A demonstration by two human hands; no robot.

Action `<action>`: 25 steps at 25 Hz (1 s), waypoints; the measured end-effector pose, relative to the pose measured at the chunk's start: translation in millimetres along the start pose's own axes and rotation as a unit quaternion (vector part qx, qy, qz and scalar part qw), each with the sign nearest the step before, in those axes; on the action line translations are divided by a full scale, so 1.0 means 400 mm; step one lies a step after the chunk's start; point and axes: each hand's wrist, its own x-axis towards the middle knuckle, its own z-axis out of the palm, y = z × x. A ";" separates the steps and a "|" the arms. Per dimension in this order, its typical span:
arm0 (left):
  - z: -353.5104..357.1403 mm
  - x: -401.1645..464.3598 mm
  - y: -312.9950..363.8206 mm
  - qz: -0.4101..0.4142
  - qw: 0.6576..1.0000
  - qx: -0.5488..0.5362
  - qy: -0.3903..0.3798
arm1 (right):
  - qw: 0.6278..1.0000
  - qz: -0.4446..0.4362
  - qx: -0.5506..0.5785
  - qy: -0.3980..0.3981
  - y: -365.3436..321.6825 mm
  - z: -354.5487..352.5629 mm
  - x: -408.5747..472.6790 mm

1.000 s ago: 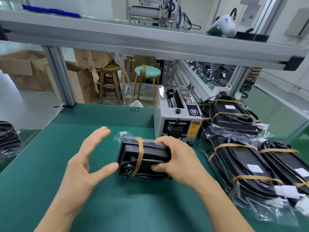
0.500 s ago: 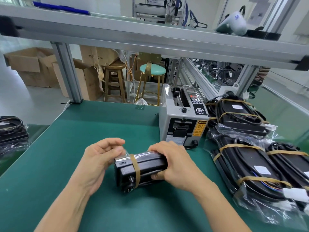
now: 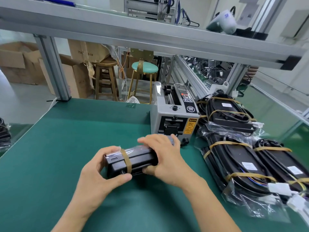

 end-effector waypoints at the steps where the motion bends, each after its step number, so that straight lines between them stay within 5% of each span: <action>1: 0.004 0.000 -0.005 0.002 1.000 0.004 0.022 | 0.999 0.006 0.032 0.014 0.012 0.000 -0.010; 3: 0.010 -0.001 -0.013 0.007 0.998 0.012 0.053 | 0.977 0.079 0.138 0.142 0.045 -0.011 -0.025; 6: 0.032 -0.014 -0.012 0.031 0.996 0.038 0.070 | 0.850 0.262 0.310 0.337 0.095 -0.036 0.003; 10: 0.049 -0.030 -0.019 0.037 0.994 0.046 0.095 | 0.767 0.332 0.415 0.360 0.112 -0.043 0.078; 22: 0.058 -0.041 0.000 0.036 0.993 0.053 0.096 | 0.643 0.402 0.534 0.375 0.067 -0.057 0.117; 25: 0.063 -0.044 0.008 0.039 0.992 0.055 0.103 | 0.728 0.311 0.546 0.273 -0.028 -0.048 0.024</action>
